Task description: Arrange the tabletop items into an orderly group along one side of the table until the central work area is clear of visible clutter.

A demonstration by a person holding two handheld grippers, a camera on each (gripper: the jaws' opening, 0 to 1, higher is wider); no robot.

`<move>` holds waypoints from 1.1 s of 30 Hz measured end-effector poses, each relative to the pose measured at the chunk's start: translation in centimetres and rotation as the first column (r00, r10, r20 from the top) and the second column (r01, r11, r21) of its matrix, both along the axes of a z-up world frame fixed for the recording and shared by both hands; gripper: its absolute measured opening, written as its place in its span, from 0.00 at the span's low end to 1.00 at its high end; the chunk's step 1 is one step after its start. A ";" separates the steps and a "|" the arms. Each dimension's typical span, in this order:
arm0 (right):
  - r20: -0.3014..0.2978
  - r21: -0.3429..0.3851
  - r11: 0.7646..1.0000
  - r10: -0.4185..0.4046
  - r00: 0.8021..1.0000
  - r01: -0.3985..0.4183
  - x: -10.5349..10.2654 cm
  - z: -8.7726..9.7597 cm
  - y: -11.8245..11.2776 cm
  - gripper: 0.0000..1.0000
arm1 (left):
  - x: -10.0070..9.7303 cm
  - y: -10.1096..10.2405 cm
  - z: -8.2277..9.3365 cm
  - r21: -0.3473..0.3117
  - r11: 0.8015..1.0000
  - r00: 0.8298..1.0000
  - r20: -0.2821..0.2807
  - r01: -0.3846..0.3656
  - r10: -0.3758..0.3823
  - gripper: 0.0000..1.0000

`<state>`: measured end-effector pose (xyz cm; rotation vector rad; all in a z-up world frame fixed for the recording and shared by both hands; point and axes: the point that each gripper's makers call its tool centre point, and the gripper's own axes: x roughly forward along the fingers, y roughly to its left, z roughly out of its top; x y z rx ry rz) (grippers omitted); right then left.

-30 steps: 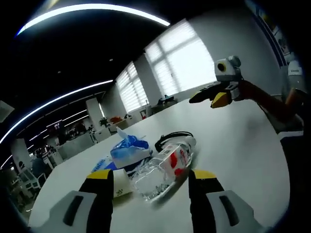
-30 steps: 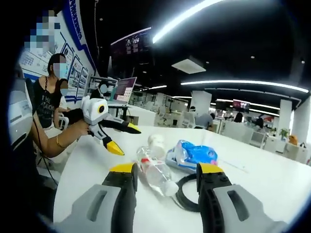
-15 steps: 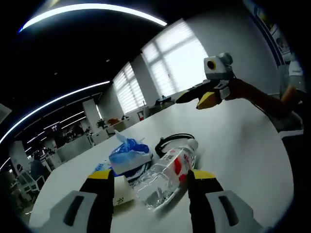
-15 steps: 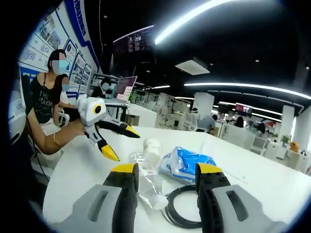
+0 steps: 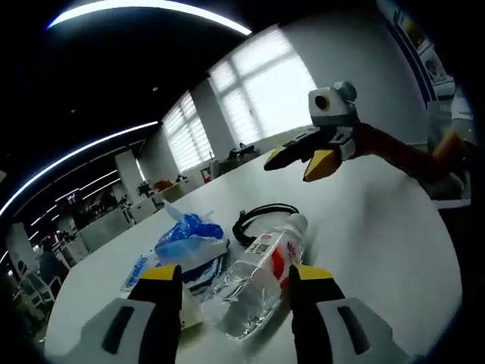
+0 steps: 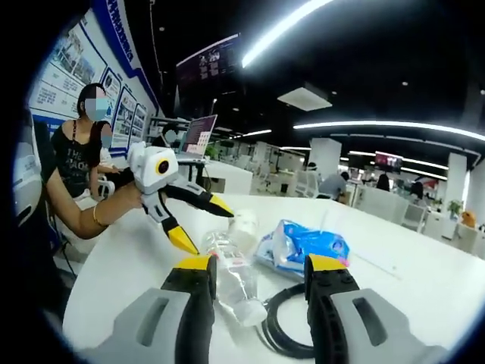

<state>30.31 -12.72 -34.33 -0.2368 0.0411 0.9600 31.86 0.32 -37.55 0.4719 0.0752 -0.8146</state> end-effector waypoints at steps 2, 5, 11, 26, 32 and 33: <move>-0.017 0.002 1.000 -0.001 1.000 0.001 0.1 -0.6 -0.1 0.44 | 0.0 -0.1 0.0 0.009 1.000 1.000 0.001 0.009 -0.009 0.56; -0.067 0.038 0.999 0.020 0.998 -0.018 -0.2 -1.2 0.1 0.44 | 0.1 -0.5 0.0 0.027 0.999 0.999 -0.012 0.037 -0.037 0.56; -0.073 0.018 1.000 0.012 0.997 -0.011 0.0 -1.9 -0.3 0.44 | 0.5 -0.7 -0.1 0.071 0.996 0.998 -0.011 0.056 -0.056 0.55; -0.102 -0.034 0.999 0.017 0.995 -0.021 0.2 -3.9 -0.2 0.43 | 0.5 -1.6 -1.4 -0.017 0.994 0.988 -0.103 0.110 -0.111 0.49; -0.133 -0.056 0.998 0.024 0.991 -0.032 0.1 -5.1 0.1 0.43 | 0.5 -1.0 -2.3 0.003 0.995 0.989 -0.114 0.100 -0.099 0.50; -0.135 -0.057 0.998 0.025 0.991 -0.033 0.1 -5.1 0.1 0.42 | 0.6 -1.0 -2.3 0.003 0.995 0.989 -0.115 0.099 -0.098 0.50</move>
